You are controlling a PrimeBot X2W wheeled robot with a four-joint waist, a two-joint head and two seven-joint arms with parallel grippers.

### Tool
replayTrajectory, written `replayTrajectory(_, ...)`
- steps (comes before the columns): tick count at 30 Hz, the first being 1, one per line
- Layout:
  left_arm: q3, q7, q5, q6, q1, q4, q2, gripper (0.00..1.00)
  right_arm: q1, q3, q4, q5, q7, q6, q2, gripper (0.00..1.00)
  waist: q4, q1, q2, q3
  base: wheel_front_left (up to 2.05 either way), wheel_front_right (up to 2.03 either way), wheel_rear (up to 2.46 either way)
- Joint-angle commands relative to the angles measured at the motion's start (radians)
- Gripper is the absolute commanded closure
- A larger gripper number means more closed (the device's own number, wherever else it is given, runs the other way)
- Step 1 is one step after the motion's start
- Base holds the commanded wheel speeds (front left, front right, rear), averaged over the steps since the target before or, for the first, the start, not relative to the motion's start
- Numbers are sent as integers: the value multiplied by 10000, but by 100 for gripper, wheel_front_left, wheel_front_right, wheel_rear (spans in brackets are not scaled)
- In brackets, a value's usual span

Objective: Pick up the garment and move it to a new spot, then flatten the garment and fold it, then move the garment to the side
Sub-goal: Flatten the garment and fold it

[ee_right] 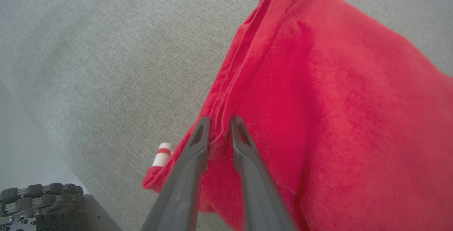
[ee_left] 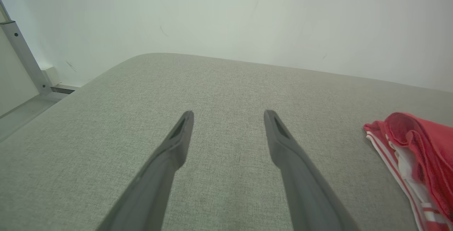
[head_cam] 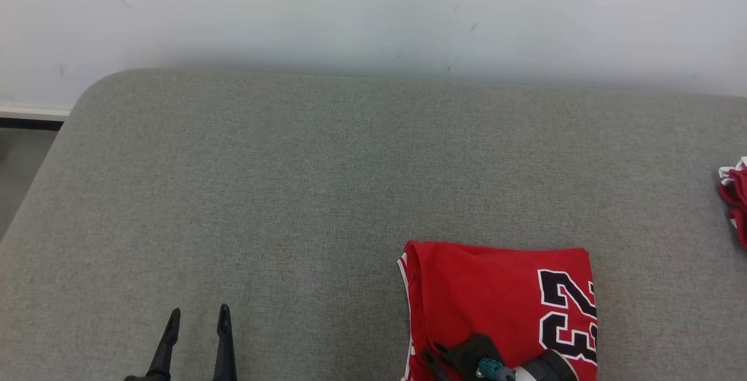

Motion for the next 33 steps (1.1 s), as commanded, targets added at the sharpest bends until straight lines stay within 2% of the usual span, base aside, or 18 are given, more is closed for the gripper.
replayTrajectory(1, -10, -24, -53, 14, -122, 12, -15, 0, -103, -23, 47, -38, -13, -22, 38, 98, 6, 0, -1, 29, 0, 0, 0)
replayTrajectory(2, -16, -24, -62, 15, -139, 18, -15, 0, -117, -30, 57, -24, -17, -22, 39, 100, 10, 0, -1, 36, 0, 0, 0)
replayTrajectory(19, 9, -24, -86, 26, -148, 7, -15, 0, 341, 760, -690, 976, 429, -22, 42, 100, -42, 0, -1, 55, 0, 0, 0)
replayTrajectory(20, 9, -25, -85, 28, -140, 6, -15, 0, 355, 747, -737, 1024, 371, -22, 44, 59, -53, 0, -1, 57, 0, 0, 0)
replayTrajectory(21, 9, -25, -83, 27, -136, 6, -15, 0, 362, 688, -782, 1126, 304, -22, 42, 0, -64, 0, -1, 62, 0, 0, 0)
replayTrajectory(27, 128, -25, -18, 106, -38, -61, -14, 0, 303, 661, -1315, 2113, -66, -22, 43, 0, -251, 0, -1, -31, 0, 0, 0)
replayTrajectory(33, 366, -25, 29, 190, 163, -216, -14, 0, 405, -30, -2914, 2714, -454, -22, 37, 0, -775, 0, -1, -175, 0, 0, 0)
